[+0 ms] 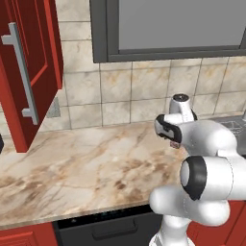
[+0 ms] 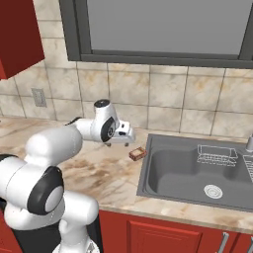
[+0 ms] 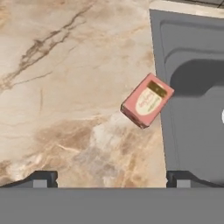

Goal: Locate and retrieve the bar soap and bar soap from the cabinet. Place them next to the sink.

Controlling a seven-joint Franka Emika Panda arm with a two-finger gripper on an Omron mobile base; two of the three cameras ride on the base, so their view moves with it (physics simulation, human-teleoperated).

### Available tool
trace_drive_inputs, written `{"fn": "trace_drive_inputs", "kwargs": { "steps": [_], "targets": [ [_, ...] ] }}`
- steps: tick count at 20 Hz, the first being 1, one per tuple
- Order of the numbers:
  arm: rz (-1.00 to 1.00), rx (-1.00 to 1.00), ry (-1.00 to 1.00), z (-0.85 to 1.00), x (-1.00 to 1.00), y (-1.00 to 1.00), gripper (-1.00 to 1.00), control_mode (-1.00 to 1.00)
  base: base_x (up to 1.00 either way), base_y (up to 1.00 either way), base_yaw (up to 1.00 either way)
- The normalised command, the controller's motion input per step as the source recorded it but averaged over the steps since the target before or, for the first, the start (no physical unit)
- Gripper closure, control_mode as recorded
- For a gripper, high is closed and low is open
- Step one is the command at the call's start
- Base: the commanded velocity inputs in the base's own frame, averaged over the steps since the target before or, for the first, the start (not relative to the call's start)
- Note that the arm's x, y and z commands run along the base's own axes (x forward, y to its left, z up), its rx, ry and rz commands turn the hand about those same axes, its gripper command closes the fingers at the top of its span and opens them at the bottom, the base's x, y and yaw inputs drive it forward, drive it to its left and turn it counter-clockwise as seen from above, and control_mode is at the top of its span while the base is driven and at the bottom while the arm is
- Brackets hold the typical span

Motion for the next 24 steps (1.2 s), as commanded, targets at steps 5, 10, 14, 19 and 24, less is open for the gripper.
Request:
{"fn": "trace_drive_inputs", "kwargs": {
  "steps": [5,10,14,19,24],
  "targets": [
    [-0.12,0.1,0.07,0.31,-0.24,0.01,-1.0,-1.0,0.0,0.0,0.0],
    [-0.03,0.0,-0.13,0.05,-0.83,0.01,-1.0,-1.0,0.0,0.0,0.0],
    [0.06,-0.1,-0.29,0.01,-0.76,0.31,-1.0,-1.0,0.0,0.0,0.0],
    [0.0,-0.02,-0.11,0.05,-0.27,0.21,-1.0,-1.0,0.0,0.0,0.0],
    [-0.06,0.11,-0.05,0.07,-0.27,0.13,-1.0,-1.0,0.0,0.0,0.0]
  ]
}}
